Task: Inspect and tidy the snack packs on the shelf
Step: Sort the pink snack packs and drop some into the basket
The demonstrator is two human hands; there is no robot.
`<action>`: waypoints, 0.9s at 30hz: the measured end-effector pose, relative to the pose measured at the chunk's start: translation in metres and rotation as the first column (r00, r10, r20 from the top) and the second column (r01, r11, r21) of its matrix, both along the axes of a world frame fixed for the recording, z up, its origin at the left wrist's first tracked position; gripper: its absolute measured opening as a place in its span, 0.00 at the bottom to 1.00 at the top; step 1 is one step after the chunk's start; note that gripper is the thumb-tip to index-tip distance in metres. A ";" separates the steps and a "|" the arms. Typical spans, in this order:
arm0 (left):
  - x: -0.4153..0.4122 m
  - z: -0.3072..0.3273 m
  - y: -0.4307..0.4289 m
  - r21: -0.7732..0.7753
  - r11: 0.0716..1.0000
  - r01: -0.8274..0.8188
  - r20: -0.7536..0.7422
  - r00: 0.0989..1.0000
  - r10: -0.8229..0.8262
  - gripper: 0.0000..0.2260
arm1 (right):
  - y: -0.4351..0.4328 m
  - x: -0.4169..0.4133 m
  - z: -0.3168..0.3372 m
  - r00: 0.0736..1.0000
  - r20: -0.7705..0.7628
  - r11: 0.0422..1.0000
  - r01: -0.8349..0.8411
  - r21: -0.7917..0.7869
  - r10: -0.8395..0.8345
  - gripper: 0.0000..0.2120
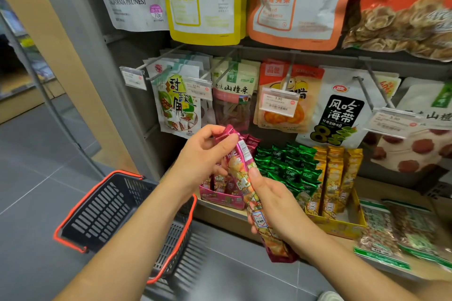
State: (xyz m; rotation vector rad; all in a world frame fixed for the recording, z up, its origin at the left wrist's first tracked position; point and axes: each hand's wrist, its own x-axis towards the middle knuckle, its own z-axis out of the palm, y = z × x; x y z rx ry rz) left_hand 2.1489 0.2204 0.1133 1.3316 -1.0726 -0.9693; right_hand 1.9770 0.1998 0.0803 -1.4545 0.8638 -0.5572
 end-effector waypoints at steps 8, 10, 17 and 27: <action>-0.002 0.004 -0.002 -0.085 0.975 -0.206 -0.065 0.977 0.201 0.12 | -0.005 -0.007 0.000 0.994 -0.086 0.983 -0.074 -0.168 0.060 0.21; -0.001 0.004 -0.003 -0.039 0.943 -0.330 -0.207 0.926 0.316 0.16 | -0.006 -0.008 0.003 0.982 -0.086 0.976 -0.175 -0.125 0.166 0.16; 0.010 0.000 -0.006 0.073 0.898 -0.433 -0.374 0.823 0.427 0.16 | -0.004 -0.007 0.004 0.983 -0.060 0.962 -0.180 -0.206 0.172 0.13; 0.021 0.000 -0.004 0.072 0.977 -0.202 -0.228 0.950 0.213 0.08 | -0.008 -0.010 0.003 0.987 -0.126 0.897 -0.141 -0.419 0.096 0.21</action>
